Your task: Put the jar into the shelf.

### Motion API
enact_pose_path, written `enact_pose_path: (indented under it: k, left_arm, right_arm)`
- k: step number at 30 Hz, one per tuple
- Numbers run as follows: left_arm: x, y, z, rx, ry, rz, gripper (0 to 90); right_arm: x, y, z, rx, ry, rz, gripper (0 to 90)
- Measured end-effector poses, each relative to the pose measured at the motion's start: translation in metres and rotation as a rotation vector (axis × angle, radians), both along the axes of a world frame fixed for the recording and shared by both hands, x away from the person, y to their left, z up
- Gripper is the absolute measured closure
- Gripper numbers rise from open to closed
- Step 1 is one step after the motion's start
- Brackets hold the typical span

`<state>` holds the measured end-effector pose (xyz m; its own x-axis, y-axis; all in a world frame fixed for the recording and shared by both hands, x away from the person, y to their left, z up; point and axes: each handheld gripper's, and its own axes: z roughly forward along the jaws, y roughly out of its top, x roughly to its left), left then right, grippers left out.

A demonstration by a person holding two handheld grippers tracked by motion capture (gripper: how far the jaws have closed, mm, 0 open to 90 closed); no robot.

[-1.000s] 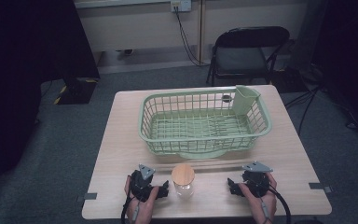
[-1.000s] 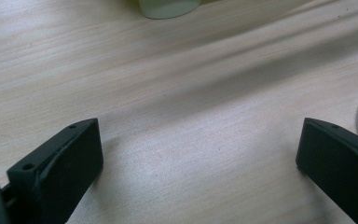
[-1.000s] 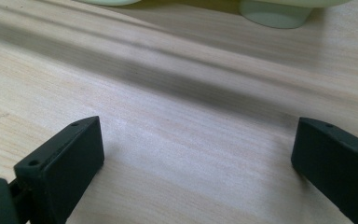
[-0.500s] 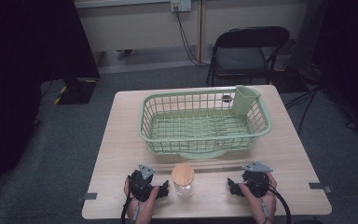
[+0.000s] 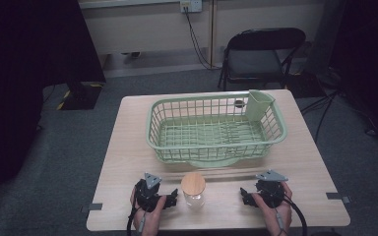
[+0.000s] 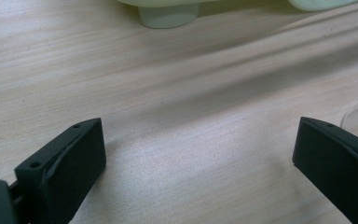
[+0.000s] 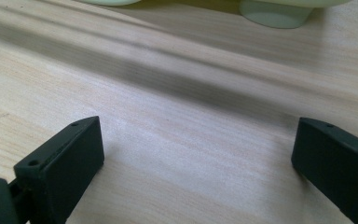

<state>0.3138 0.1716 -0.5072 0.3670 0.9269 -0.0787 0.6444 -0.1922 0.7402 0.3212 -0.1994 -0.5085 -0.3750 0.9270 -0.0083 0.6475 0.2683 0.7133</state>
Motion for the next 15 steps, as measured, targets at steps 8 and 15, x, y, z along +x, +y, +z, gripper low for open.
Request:
enact_pose_path:
  k: [8,15]
  left_arm:
    - [-0.002,-0.001,0.008,-0.005,-0.026,-0.007,2.5]
    - [-0.006,0.0,0.014,-0.033,-0.036,-0.002,2.6]
  right_arm:
    - [0.0,0.0,0.0,0.0,0.0,0.0,1.2]
    - [0.0,0.0,0.0,0.0,0.0,0.0,1.2]
